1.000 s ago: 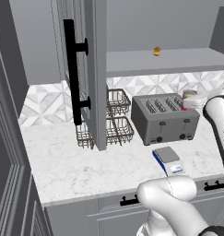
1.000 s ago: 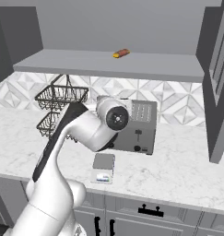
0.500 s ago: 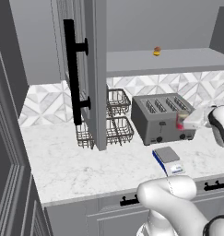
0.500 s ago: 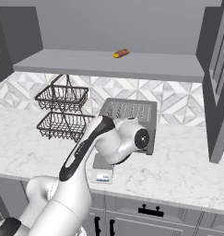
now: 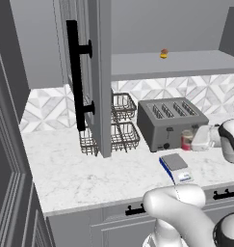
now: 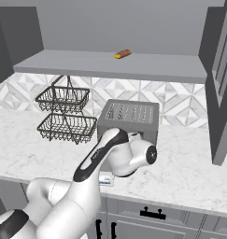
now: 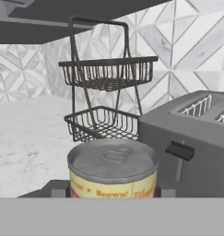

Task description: Pick the canned food and place it on the digital scale for weighing, and close the cabinet.

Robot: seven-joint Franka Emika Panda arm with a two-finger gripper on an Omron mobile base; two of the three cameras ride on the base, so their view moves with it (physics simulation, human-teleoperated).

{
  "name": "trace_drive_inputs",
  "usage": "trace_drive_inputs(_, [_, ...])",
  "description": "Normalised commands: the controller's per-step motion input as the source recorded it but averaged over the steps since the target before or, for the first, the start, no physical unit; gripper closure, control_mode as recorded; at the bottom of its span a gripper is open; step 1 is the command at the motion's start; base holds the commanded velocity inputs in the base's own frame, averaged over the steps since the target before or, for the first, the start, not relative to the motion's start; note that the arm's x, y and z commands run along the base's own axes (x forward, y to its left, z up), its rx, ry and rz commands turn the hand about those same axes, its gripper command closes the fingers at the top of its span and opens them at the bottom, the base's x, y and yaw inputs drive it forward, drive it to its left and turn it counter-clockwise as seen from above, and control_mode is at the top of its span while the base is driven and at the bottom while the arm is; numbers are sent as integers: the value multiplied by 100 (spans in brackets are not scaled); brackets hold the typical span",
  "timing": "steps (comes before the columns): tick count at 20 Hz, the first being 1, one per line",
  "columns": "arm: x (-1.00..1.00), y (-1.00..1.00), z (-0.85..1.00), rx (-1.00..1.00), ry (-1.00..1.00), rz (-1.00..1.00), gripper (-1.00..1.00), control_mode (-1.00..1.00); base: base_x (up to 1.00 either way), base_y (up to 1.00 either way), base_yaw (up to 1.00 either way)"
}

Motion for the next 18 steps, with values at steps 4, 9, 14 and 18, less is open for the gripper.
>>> trace_drive_inputs(4, [2, 0, -63, 0, -1, 7, 100, -100, 0, 0, 0])
trace_drive_inputs(9, [6, 2, -48, 0, -5, 8, 100, -100, 0, 0, 0])
trace_drive_inputs(14, [15, 6, -40, 0, -2, 7, 100, -100, 0, 0, 0])
trace_drive_inputs(18, [26, 3, -21, 0, 0, 4, 100, -100, 0, 0, 0])
